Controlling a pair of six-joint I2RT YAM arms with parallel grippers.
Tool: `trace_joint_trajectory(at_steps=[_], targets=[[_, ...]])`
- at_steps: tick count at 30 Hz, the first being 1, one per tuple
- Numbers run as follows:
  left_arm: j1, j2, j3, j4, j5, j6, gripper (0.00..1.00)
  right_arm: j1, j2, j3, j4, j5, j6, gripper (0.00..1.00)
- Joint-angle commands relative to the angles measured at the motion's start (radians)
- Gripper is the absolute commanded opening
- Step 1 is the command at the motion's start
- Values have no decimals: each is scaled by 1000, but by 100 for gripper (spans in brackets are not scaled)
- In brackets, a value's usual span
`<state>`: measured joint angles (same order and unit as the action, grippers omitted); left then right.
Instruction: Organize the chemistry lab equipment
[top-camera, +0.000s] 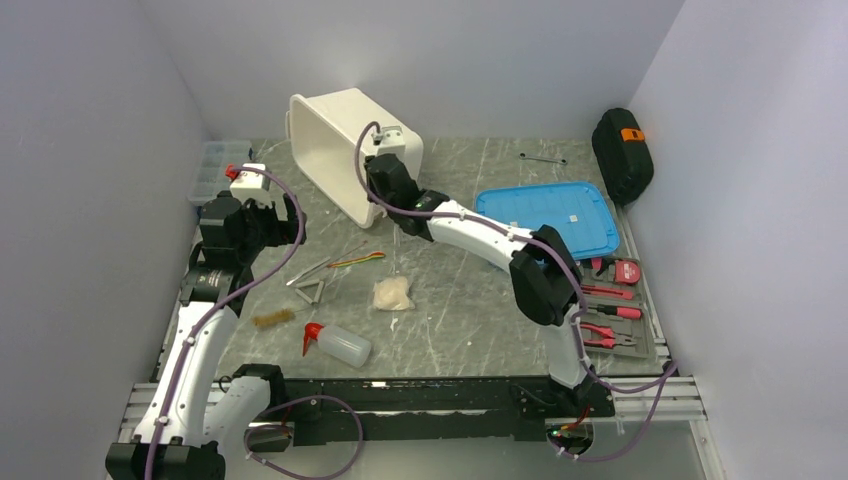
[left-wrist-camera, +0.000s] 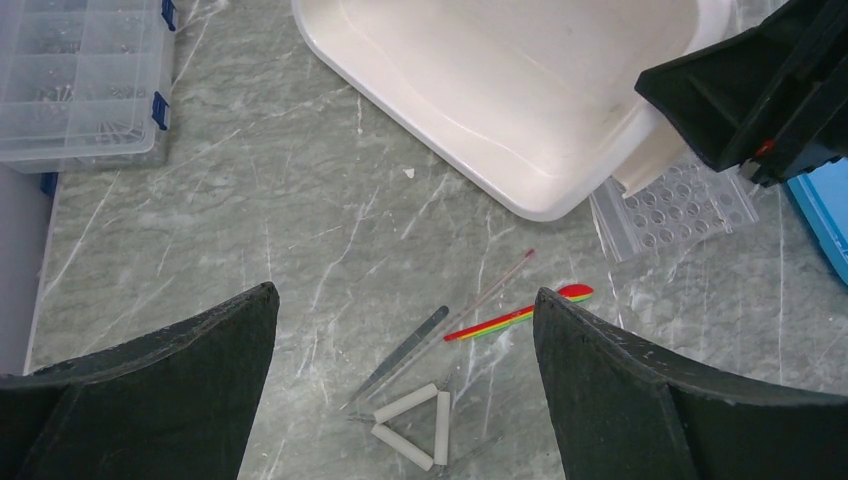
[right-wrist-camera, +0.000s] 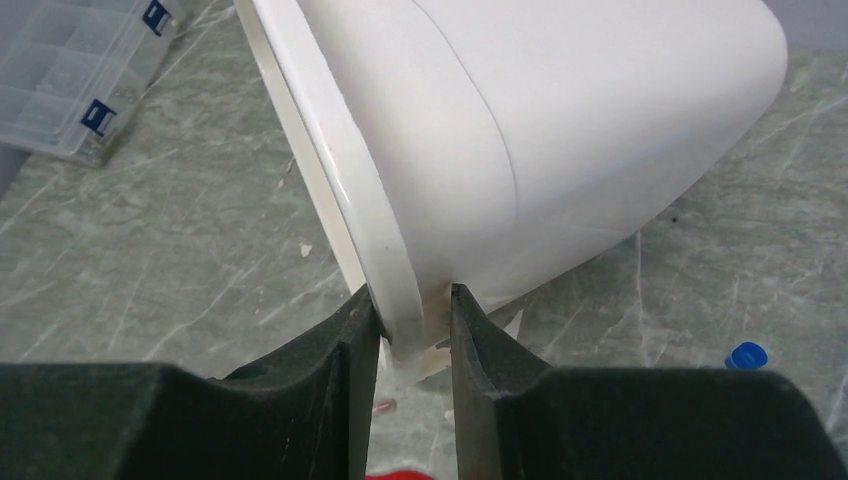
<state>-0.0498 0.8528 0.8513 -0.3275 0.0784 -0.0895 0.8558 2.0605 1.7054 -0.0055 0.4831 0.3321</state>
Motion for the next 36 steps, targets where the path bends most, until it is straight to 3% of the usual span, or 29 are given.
trace_joint_trajectory(at_steps=[1, 9, 18, 28, 36], targets=[[-5, -18, 33, 2, -23, 11, 99, -65, -120, 47, -41, -205, 139, 0], [-5, -16, 34, -5, -57, 2, 99, -185, -189, -11, -62, -513, 283, 0], [-5, -15, 27, 2, -49, 0, 99, -307, -197, -71, -32, -710, 426, 0], [-12, -18, 27, -1, -75, 13, 99, -400, -153, -84, -5, -802, 577, 0], [-29, -18, 26, -3, -75, 23, 99, -436, -145, -94, -36, -750, 630, 0]])
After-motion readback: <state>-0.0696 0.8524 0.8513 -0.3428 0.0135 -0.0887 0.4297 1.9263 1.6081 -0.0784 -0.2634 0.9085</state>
